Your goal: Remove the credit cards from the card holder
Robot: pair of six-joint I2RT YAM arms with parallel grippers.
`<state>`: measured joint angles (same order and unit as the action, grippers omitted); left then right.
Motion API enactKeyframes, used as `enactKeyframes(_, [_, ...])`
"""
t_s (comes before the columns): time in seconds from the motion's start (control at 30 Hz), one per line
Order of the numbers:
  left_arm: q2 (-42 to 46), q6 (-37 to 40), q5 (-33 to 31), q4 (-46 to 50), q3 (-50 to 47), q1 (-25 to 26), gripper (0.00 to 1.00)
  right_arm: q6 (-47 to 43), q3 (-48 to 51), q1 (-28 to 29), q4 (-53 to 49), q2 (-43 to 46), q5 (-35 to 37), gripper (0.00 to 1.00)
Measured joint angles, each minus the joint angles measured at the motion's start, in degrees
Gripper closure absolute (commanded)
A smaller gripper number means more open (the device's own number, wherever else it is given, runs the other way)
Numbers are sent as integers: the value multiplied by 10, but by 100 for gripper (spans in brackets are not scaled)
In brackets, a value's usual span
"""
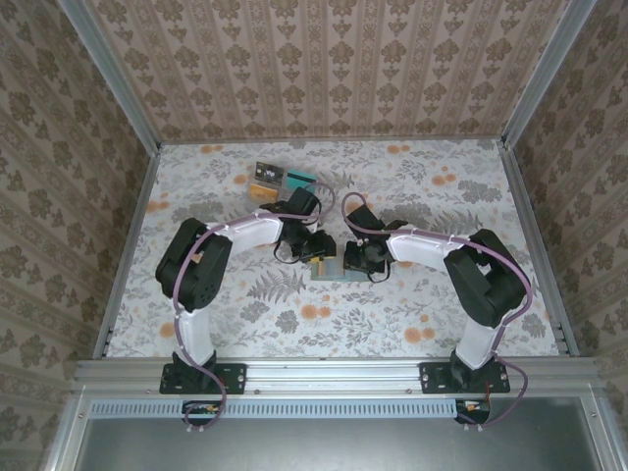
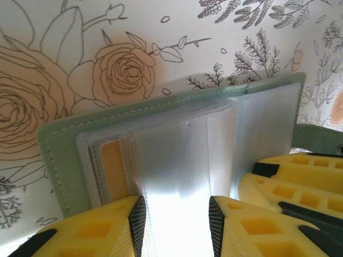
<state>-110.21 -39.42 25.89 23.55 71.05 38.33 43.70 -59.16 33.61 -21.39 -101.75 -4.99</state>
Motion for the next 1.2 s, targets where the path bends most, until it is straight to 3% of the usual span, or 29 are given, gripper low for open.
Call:
enactKeyframes(0.3, [-5,-9,4,-5,1,-1,72,1,19,-10,24,8,-17,70])
enactKeyframes(0.47, [-8,-13,7,-11,1,0,78,3,46,-24,57,26,-40,60])
enactKeyframes(0.7, [-9,-15,4,-13,-2,0,79,4,50,-27,72,27,-60,55])
enactKeyframes(1.0, [-9,-15,5,-13,-2,0,80,0,32,-11,52,16,-36,50])
enactKeyframes(1.2, [-9,-15,7,-13,-2,0,80,1,13,-5,25,4,-12,56])
